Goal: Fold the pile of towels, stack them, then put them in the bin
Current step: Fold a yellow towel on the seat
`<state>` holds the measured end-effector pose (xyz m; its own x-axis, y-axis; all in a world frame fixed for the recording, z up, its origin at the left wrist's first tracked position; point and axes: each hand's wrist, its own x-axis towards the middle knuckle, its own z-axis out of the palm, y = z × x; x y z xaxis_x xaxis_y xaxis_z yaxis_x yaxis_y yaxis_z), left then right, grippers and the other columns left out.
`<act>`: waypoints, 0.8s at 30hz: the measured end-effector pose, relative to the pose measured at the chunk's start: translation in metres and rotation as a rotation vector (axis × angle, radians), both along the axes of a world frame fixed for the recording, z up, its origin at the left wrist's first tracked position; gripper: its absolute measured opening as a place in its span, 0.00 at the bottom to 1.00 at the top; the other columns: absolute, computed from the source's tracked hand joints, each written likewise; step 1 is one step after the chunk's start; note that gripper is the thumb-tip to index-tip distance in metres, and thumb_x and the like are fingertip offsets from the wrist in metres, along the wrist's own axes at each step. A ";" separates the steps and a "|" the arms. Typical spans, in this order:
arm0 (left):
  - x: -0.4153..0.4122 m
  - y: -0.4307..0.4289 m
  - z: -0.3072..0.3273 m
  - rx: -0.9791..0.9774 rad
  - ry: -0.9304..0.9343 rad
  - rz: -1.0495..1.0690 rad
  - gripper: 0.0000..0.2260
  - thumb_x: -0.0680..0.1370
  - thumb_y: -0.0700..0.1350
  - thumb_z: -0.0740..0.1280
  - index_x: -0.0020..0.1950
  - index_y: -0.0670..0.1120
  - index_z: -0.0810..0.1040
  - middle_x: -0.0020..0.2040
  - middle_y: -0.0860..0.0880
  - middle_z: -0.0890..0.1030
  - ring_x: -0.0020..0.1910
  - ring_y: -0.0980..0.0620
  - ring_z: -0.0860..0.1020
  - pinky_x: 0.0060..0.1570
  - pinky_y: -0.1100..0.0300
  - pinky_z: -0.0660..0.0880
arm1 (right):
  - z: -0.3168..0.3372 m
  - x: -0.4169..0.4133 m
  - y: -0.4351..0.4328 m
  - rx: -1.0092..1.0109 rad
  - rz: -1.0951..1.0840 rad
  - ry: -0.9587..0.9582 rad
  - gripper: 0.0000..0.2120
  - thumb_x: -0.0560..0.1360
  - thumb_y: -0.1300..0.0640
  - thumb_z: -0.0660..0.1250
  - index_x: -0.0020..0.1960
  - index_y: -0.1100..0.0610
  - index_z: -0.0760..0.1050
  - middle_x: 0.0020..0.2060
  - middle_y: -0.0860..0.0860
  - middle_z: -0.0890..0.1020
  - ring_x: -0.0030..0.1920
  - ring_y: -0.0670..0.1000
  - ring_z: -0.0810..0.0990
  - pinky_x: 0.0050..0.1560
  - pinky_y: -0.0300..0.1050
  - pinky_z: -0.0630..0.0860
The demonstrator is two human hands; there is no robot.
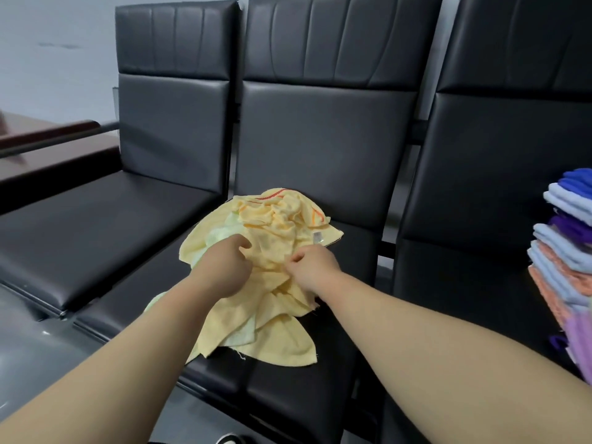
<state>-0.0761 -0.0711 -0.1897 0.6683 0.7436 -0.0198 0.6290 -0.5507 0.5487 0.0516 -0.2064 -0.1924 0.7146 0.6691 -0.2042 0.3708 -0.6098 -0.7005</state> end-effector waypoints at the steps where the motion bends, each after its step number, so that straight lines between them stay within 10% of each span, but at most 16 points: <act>1: -0.002 0.001 0.001 -0.011 -0.032 0.020 0.16 0.81 0.48 0.63 0.69 0.54 0.73 0.57 0.54 0.79 0.48 0.49 0.80 0.40 0.56 0.76 | 0.008 0.002 -0.001 0.032 -0.009 0.004 0.06 0.81 0.51 0.69 0.52 0.51 0.84 0.49 0.47 0.83 0.51 0.52 0.81 0.49 0.45 0.79; 8: 0.009 -0.022 0.017 -0.233 -0.397 -0.017 0.22 0.84 0.61 0.56 0.76 0.56 0.68 0.70 0.49 0.73 0.65 0.46 0.75 0.65 0.45 0.74 | 0.076 0.023 -0.033 0.484 -0.098 0.300 0.08 0.81 0.51 0.65 0.53 0.53 0.80 0.55 0.56 0.83 0.60 0.59 0.81 0.64 0.63 0.79; 10: 0.017 -0.036 0.022 -0.405 -0.461 0.001 0.23 0.84 0.62 0.55 0.77 0.56 0.67 0.72 0.49 0.73 0.64 0.46 0.77 0.66 0.46 0.73 | 0.095 0.021 -0.047 0.583 -0.164 0.347 0.16 0.80 0.54 0.62 0.60 0.66 0.76 0.58 0.68 0.80 0.60 0.63 0.81 0.63 0.63 0.78; 11: 0.021 -0.041 0.023 -0.580 -0.511 0.068 0.24 0.84 0.64 0.54 0.77 0.55 0.67 0.70 0.48 0.74 0.61 0.44 0.79 0.63 0.45 0.74 | 0.102 0.018 -0.051 0.609 -0.195 0.349 0.20 0.79 0.56 0.60 0.62 0.71 0.72 0.61 0.73 0.75 0.56 0.49 0.68 0.50 0.51 0.63; 12: 0.026 -0.049 0.026 -0.804 -0.577 0.144 0.26 0.83 0.65 0.55 0.76 0.53 0.67 0.68 0.46 0.75 0.59 0.42 0.80 0.60 0.43 0.77 | 0.107 0.017 -0.059 0.610 -0.230 0.335 0.19 0.79 0.58 0.58 0.61 0.73 0.70 0.62 0.73 0.75 0.70 0.64 0.60 0.66 0.79 0.63; 14: 0.035 -0.061 0.028 -1.206 -0.647 0.253 0.28 0.80 0.69 0.56 0.72 0.52 0.67 0.65 0.41 0.76 0.56 0.35 0.82 0.57 0.36 0.77 | 0.113 0.012 -0.071 0.574 -0.270 0.357 0.14 0.82 0.59 0.56 0.53 0.68 0.75 0.51 0.66 0.80 0.55 0.50 0.64 0.54 0.60 0.79; 19: 0.065 -0.073 0.017 -1.650 -0.653 0.150 0.38 0.74 0.76 0.58 0.69 0.47 0.77 0.62 0.39 0.83 0.60 0.33 0.81 0.57 0.32 0.75 | 0.114 0.009 -0.111 0.522 -0.208 0.452 0.13 0.85 0.57 0.60 0.43 0.57 0.74 0.34 0.52 0.74 0.36 0.54 0.74 0.39 0.47 0.74; 24: 0.090 -0.096 0.033 -1.337 -0.696 0.320 0.24 0.73 0.49 0.77 0.66 0.44 0.76 0.58 0.42 0.83 0.54 0.39 0.84 0.54 0.41 0.82 | 0.116 0.018 -0.169 0.410 -0.161 0.435 0.10 0.83 0.55 0.64 0.45 0.56 0.77 0.36 0.53 0.78 0.36 0.53 0.78 0.38 0.48 0.76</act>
<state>0.0135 -0.1666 -0.1571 0.6486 0.5472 -0.5290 0.0391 0.6702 0.7412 0.0695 -0.3750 -0.0763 0.7220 0.6458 -0.2484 -0.0758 -0.2830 -0.9561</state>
